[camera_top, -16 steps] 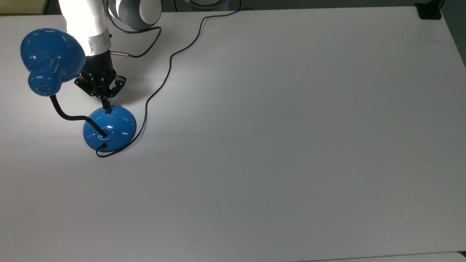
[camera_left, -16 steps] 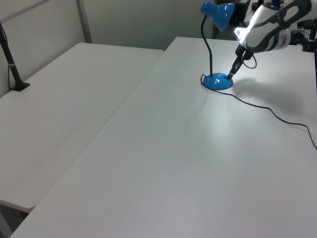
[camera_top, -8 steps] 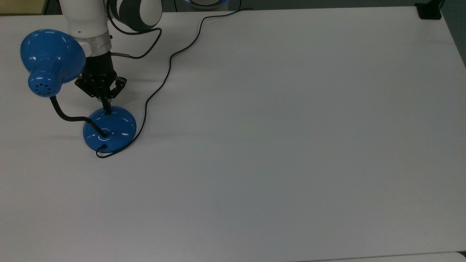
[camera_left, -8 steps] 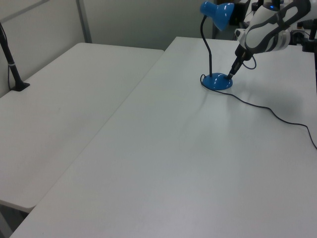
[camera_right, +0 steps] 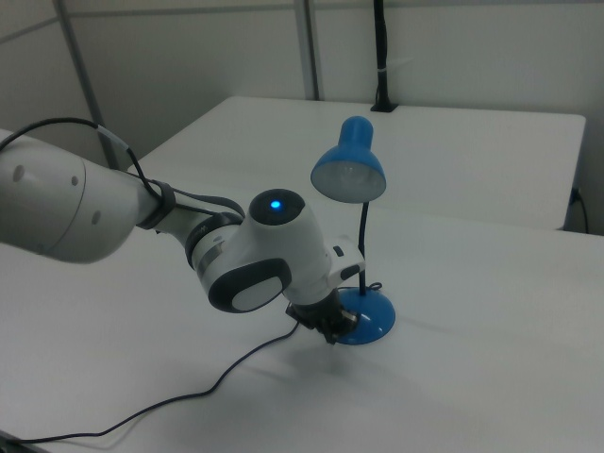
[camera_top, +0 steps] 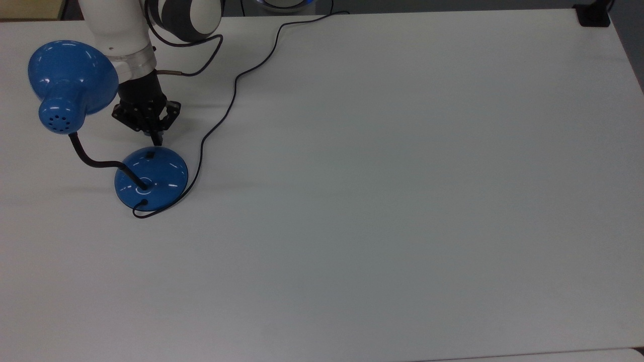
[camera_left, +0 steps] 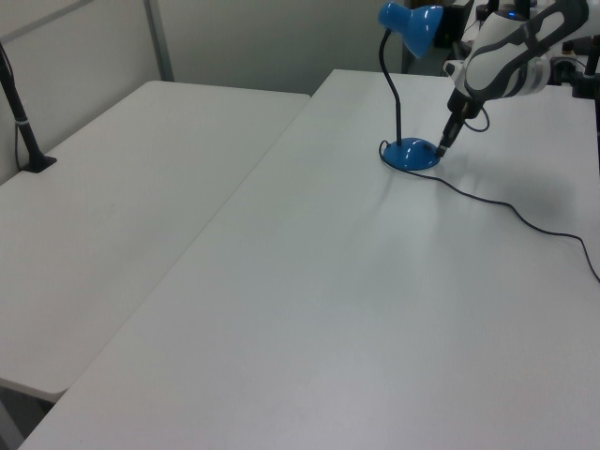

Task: Turn off the lamp

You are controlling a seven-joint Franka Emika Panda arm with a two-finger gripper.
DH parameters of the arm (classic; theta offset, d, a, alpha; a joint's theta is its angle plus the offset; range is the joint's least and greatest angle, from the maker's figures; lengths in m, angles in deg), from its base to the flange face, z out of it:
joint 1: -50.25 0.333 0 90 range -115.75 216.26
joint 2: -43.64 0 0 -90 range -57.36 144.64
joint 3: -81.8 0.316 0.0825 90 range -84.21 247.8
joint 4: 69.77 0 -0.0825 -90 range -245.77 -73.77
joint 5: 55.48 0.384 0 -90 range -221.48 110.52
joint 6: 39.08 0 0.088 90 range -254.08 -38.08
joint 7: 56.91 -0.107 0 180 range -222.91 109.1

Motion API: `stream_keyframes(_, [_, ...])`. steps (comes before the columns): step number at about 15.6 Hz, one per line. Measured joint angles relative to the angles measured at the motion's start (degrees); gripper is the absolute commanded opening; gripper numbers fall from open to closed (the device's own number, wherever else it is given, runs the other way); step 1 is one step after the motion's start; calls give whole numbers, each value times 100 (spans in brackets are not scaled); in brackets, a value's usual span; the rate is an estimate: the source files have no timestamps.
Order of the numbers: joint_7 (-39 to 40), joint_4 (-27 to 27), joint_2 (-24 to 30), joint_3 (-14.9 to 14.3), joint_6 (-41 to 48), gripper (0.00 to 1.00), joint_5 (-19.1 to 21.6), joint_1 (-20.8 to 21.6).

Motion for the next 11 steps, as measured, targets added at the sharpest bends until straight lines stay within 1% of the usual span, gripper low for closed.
stream_keyframes(1, [86,12,68,-20,357,0,-150,-56])
stream_keyframes(2, [129,46,178,-53,779,10,-409,-125])
stream_keyframes(3, [145,119,312,-102,1269,27,-679,-185])
stream_keyframes(4, [151,236,463,-161,1828,73,-926,-227])
stream_keyframes(5, [161,404,620,-224,2409,100,-1116,-254])
stream_keyframes(6, [169,604,768,-271,2963,100,-1238,-266])
stream_keyframes(8, [181,1028,1070,-316,3950,100,-1359,-270])
stream_keyframes(11, [88,1515,1509,-383,4961,100,-1371,-203])
